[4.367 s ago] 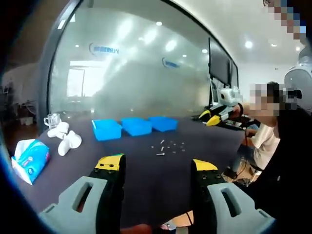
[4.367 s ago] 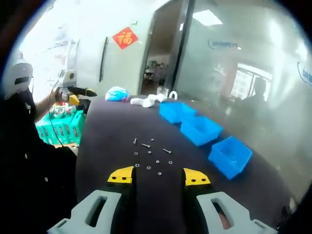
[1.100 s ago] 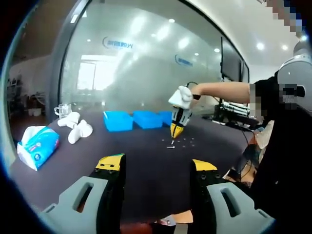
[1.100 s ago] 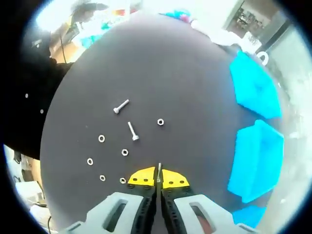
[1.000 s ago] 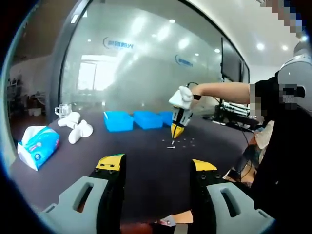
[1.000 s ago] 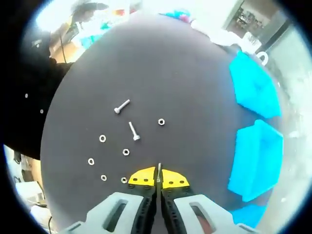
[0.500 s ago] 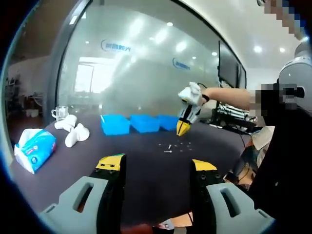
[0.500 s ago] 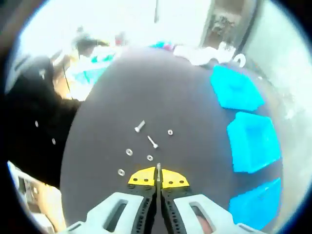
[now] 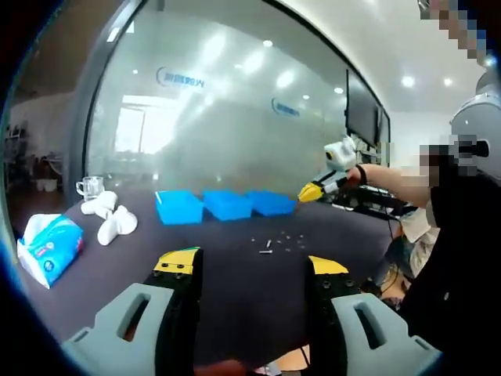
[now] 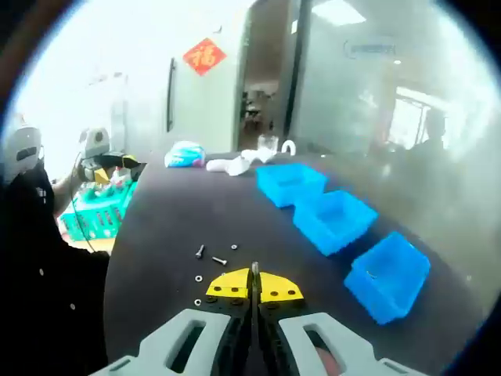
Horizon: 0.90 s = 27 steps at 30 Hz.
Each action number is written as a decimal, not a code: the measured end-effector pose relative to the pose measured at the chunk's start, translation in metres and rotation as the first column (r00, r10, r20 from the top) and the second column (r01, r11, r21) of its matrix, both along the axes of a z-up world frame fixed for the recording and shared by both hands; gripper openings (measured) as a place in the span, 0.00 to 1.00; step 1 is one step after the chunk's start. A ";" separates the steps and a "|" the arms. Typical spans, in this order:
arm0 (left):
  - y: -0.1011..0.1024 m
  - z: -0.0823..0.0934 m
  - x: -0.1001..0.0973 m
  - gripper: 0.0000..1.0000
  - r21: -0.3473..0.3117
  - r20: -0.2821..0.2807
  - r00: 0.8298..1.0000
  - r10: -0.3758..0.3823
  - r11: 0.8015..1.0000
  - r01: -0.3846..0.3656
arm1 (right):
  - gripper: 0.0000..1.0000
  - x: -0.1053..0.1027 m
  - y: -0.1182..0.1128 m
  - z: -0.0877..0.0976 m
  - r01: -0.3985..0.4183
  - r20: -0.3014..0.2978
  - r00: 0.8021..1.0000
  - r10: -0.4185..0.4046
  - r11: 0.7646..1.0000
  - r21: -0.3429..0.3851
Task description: Sort the screws, nuts, and washers into the corresponding bins
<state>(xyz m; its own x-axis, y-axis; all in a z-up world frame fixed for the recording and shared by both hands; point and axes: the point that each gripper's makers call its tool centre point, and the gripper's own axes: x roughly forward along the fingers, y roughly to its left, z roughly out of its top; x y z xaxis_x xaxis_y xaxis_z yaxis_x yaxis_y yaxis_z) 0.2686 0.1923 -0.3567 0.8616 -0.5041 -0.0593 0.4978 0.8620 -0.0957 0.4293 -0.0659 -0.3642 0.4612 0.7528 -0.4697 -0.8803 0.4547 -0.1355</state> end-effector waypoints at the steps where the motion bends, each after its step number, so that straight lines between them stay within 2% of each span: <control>1: 0.000 0.000 0.000 0.50 0.001 0.001 1.000 0.000 1.000 0.000 | 0.00 -0.002 -0.004 0.000 0.021 0.016 1.000 -0.021 1.000 0.016; 5: -0.001 0.003 0.001 0.50 0.003 0.006 1.000 -0.001 1.000 0.001 | 0.00 0.000 -0.024 0.003 0.139 0.060 0.988 -0.146 0.985 0.105; 9: -0.002 0.003 0.001 0.50 0.007 0.006 1.000 -0.002 1.000 0.002 | 0.00 0.006 -0.043 0.011 0.242 0.079 0.962 -0.261 0.950 0.197; 12: -0.003 0.004 0.002 0.50 0.007 0.007 1.000 -0.002 1.000 0.002 | 0.00 0.012 -0.059 0.020 0.314 0.137 0.926 -0.352 0.919 0.236; 13: -0.003 0.005 0.003 0.50 0.006 0.008 1.000 -0.001 1.000 0.001 | 0.00 0.015 -0.066 0.025 0.350 0.139 0.908 -0.396 0.897 0.270; 14: -0.003 0.005 0.003 0.50 0.006 0.009 1.000 0.000 1.000 0.000 | 0.00 0.017 -0.070 0.027 0.368 0.131 0.900 -0.417 0.885 0.285; 15: -0.004 0.006 0.003 0.50 0.006 0.010 1.000 0.000 1.000 0.000 | 0.00 0.022 -0.076 0.033 0.398 0.132 0.880 -0.456 0.860 0.319; 16: -0.005 0.007 0.004 0.50 0.006 0.011 1.000 0.000 1.000 0.000 | 0.00 0.026 -0.082 0.037 0.421 0.141 0.863 -0.485 0.845 0.330; 20: -0.009 0.010 0.004 0.50 0.009 0.018 1.000 -0.005 1.000 0.004 | 0.00 0.040 -0.094 0.050 0.470 0.159 0.814 -0.558 0.795 0.384; 22: -0.010 0.011 0.003 0.50 0.008 0.020 1.000 -0.005 1.000 0.005 | 0.00 0.045 -0.097 0.052 0.486 0.173 0.800 -0.575 0.789 0.376; 27: -0.013 0.011 0.001 0.50 0.015 0.020 1.000 -0.009 1.000 0.008 | 0.00 0.068 -0.093 0.062 0.502 0.186 0.781 -0.596 0.777 0.379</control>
